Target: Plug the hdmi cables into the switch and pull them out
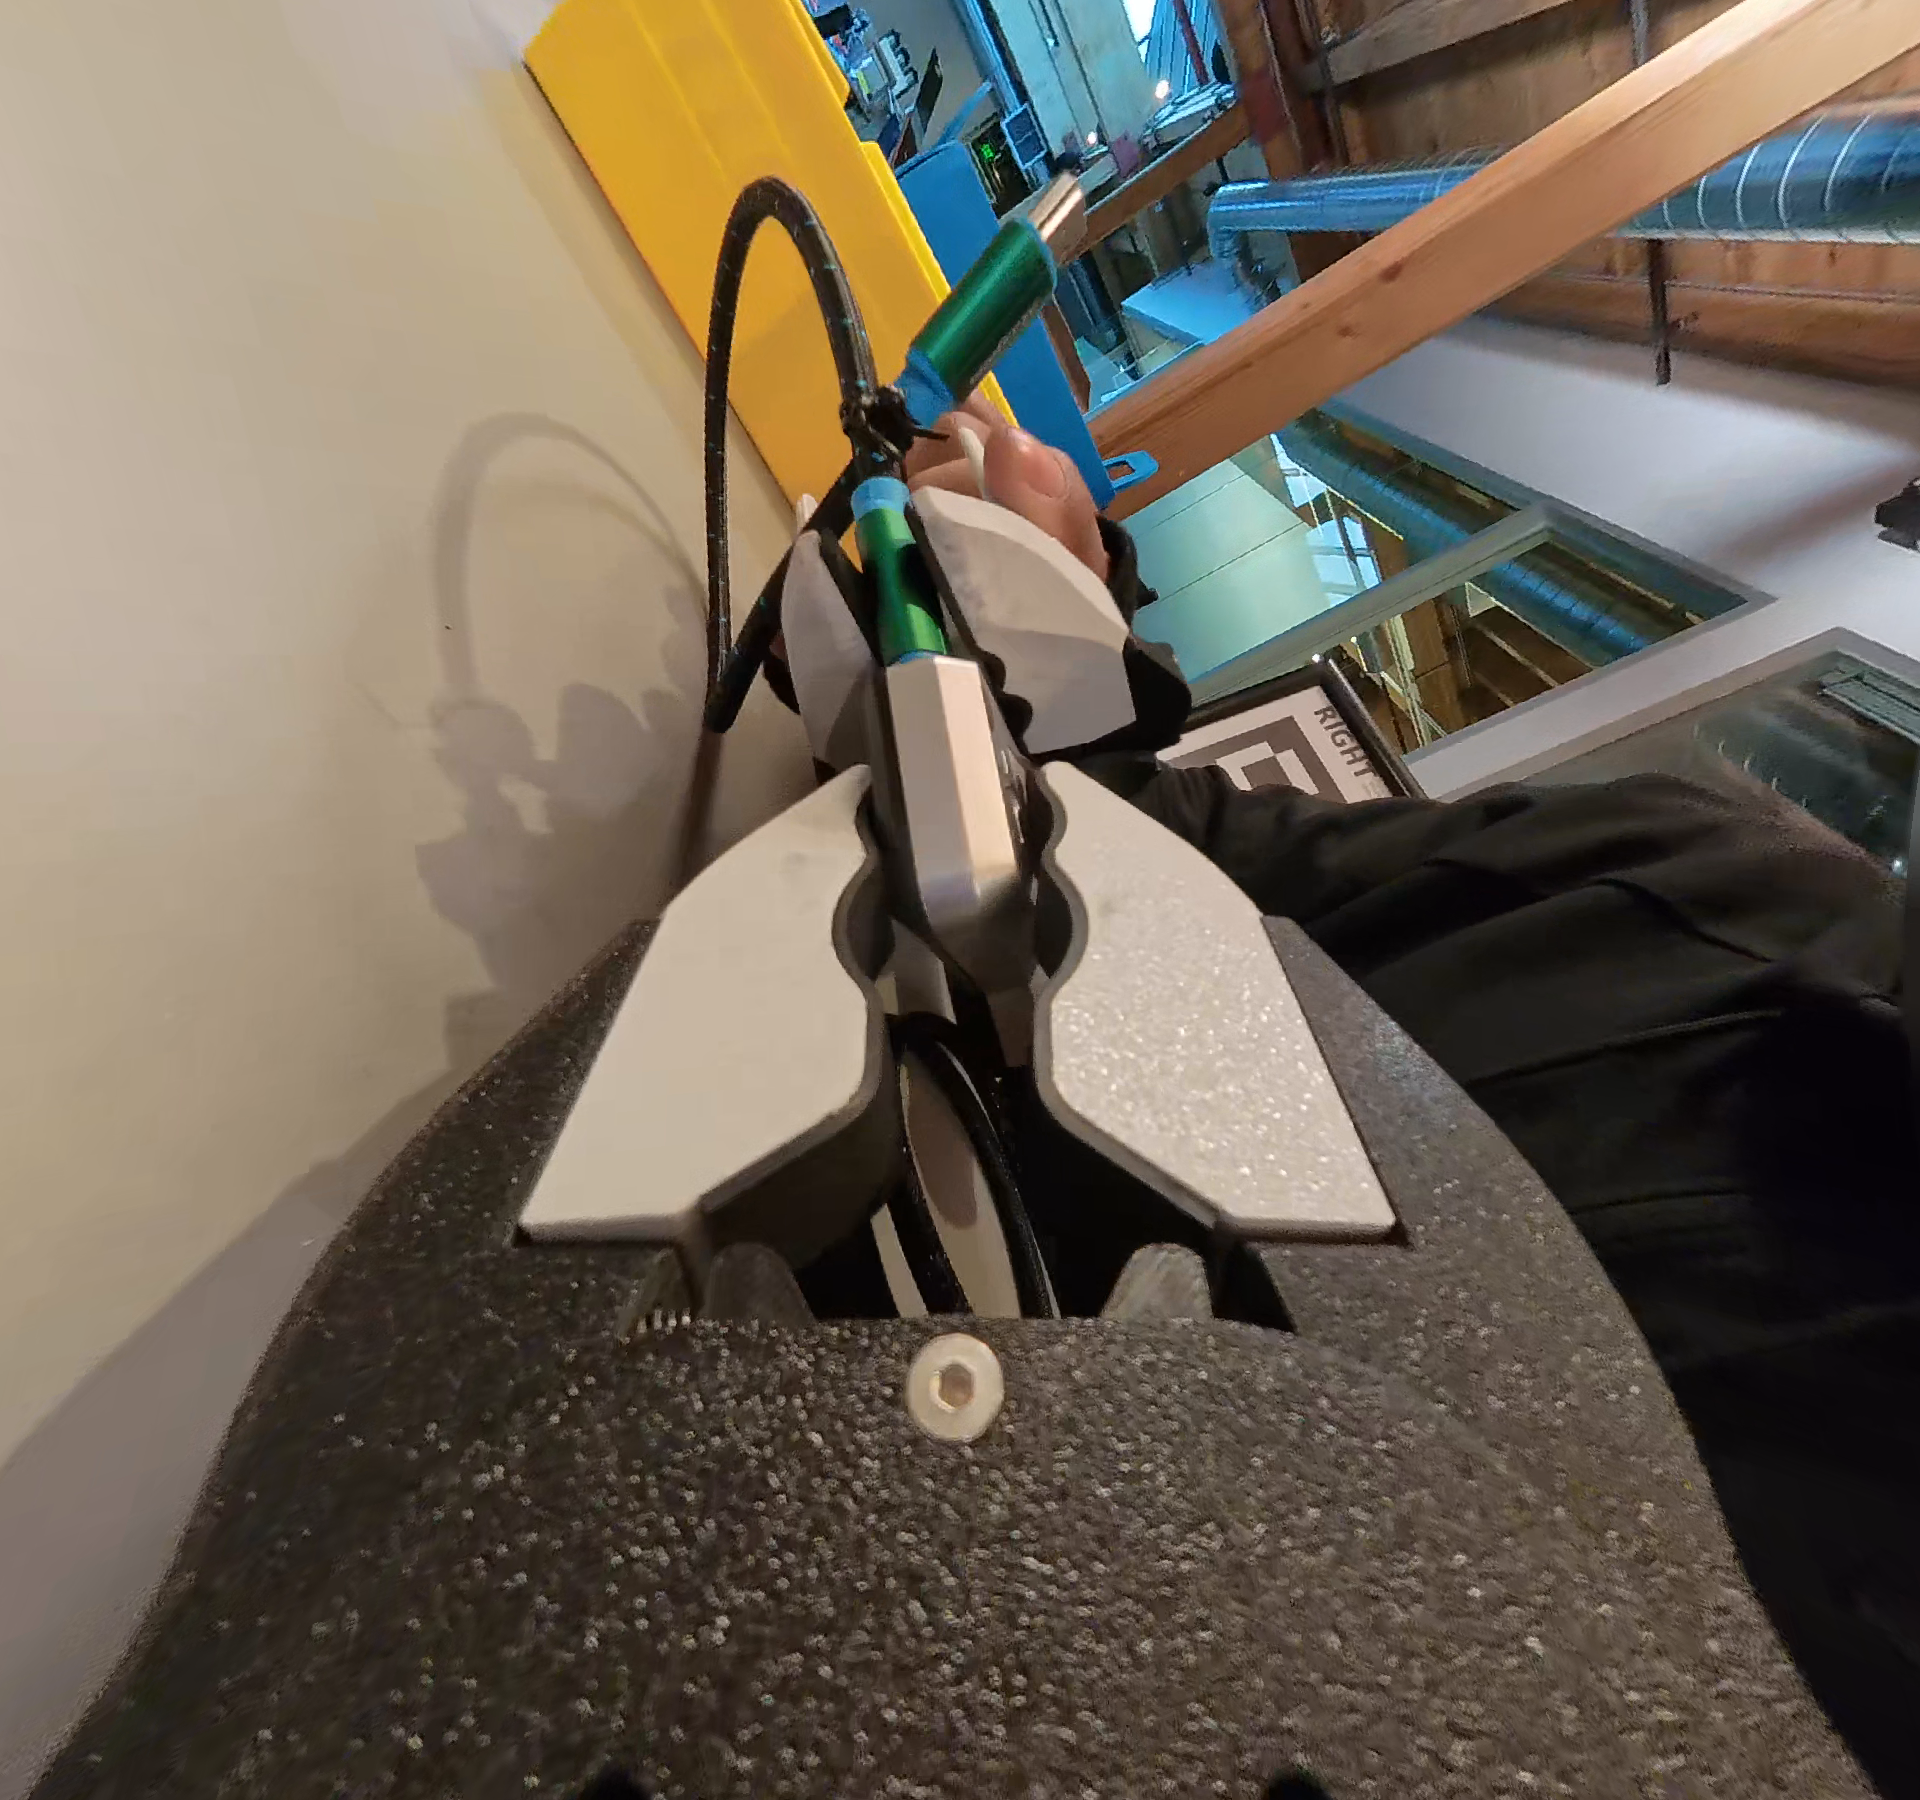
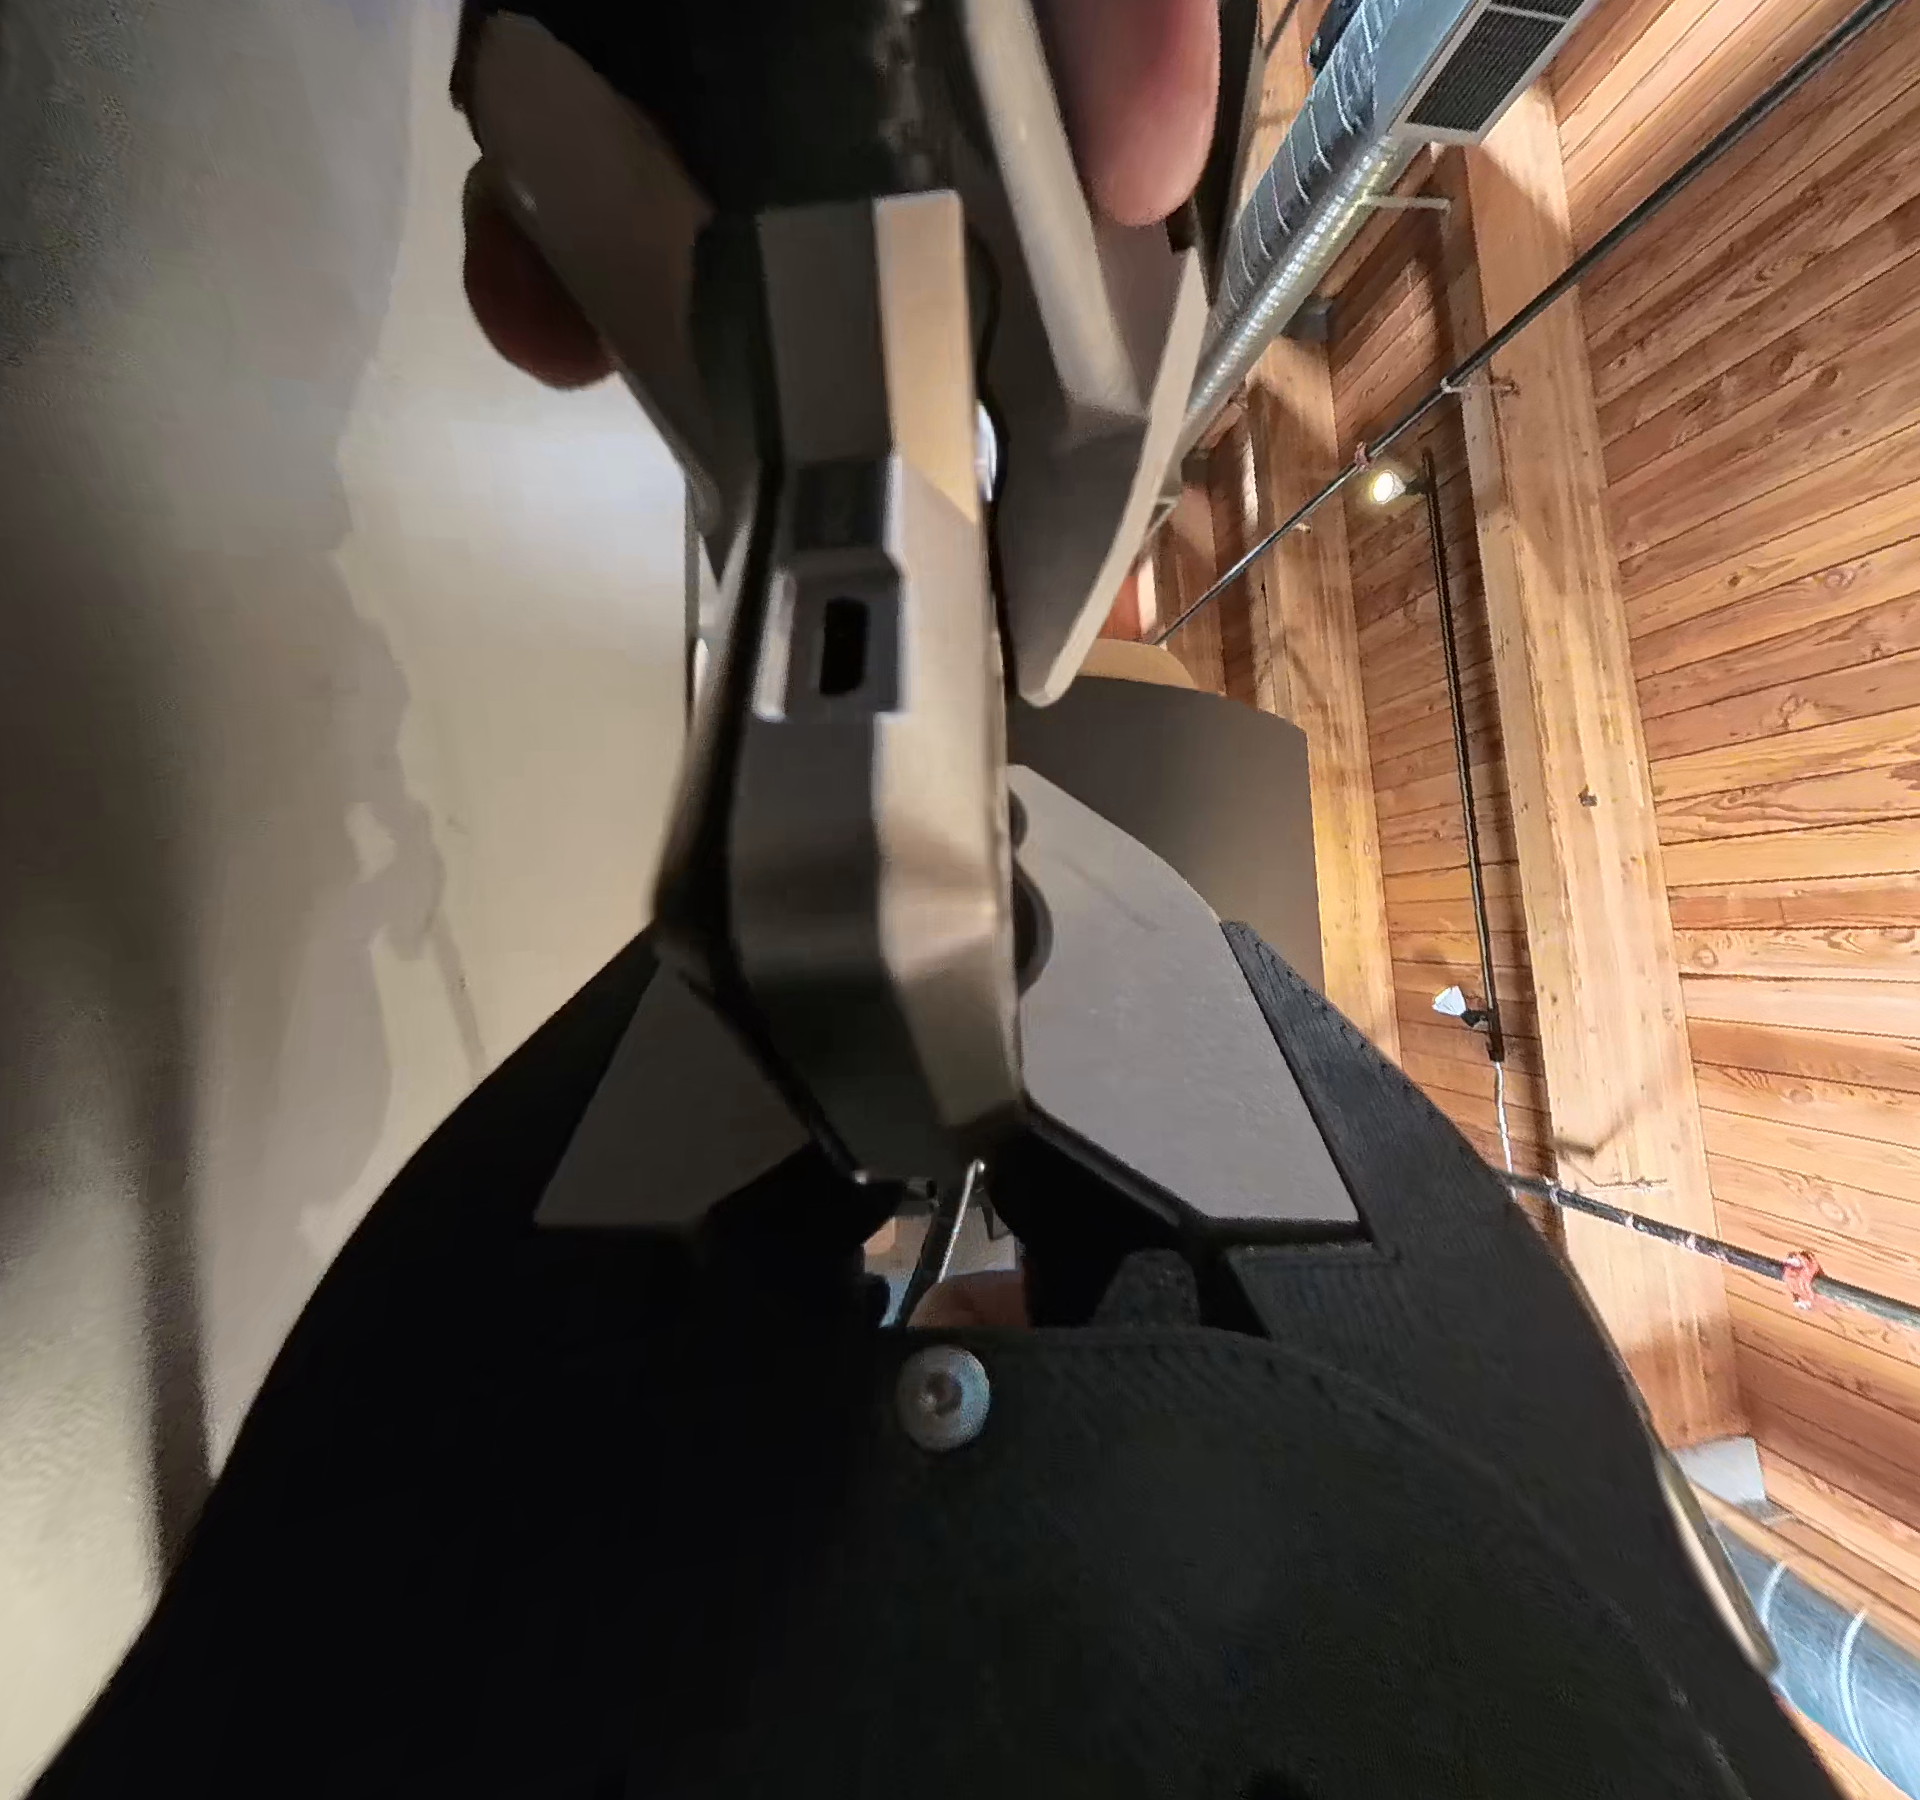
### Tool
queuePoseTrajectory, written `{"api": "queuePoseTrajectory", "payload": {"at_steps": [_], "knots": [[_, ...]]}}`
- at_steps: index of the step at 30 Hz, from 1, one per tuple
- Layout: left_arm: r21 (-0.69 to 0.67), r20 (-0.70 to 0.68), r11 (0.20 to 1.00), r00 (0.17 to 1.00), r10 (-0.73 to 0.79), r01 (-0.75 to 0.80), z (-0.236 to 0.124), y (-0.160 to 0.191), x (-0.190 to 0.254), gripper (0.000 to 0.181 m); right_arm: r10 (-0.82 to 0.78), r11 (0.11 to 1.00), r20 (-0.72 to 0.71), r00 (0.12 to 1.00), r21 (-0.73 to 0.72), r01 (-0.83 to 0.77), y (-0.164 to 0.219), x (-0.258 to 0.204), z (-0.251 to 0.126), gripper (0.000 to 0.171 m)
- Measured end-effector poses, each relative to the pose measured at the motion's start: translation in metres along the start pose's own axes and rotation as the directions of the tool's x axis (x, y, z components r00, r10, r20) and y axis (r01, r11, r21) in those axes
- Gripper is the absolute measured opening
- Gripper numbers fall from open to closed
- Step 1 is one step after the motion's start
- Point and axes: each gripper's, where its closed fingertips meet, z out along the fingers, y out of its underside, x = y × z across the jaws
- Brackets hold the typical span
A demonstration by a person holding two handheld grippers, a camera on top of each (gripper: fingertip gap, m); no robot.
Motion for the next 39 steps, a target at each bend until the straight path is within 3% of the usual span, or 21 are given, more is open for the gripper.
{"api": "queuePoseTrajectory", "payload": {"at_steps": [14, 16, 18, 24, 27, 34, 39], "knots": [[-0.004, -0.006, 0.999, 0.999, -0.032, 0.032, 0.0, 0.0, -0.001, 0.023, 0.095, 0.995, 0.041, 0.995, -0.021, -0.094, 0.012, -0.002, 0.002, 0.013], [-0.003, 0.048, 1.0, 0.999, 0.023, -0.023, -0.018, 0.0, -0.005, 0.022, 0.218, 0.937, -0.011, 0.976, -0.276, -0.212, 0.085, 0.006, -0.002, 0.013], [0.098, 0.053, 0.995, 0.999, 0.004, -0.009, -0.04, -0.015, -0.007, 0.022, 0.261, 0.907, -0.061, 0.963, -0.327, -0.267, 0.124, 0.015, -0.015, 0.012], [0.056, 0.072, 0.995, 0.995, 0.073, -0.077, -0.03, -0.012, -0.006, 0.022, 0.286, 0.938, 0.028, 0.958, -0.211, -0.274, 0.053, 0.005, 0.007, 0.012], [0.065, 0.105, 0.992, 0.99, 0.098, -0.105, -0.034, -0.015, -0.01, 0.022, 0.337, 0.924, 0.04, 0.941, -0.204, -0.322, 0.041, 0.006, 0.007, 0.012], [0.01, 0.176, 0.99, 0.975, 0.133, -0.137, -0.028, -0.009, -0.018, 0.023, 0.577, 0.797, 0.035, 0.816, -0.238, -0.554, 0.036, 0.041, -0.018, 0.012], [0.006, 0.2, 0.989, 0.97, 0.141, -0.145, -0.028, -0.008, -0.021, 0.024, 0.737, 0.619, -0.093, 0.67, -0.306, -0.723, 0.085, 0.114, -0.07, 0.012]]}}
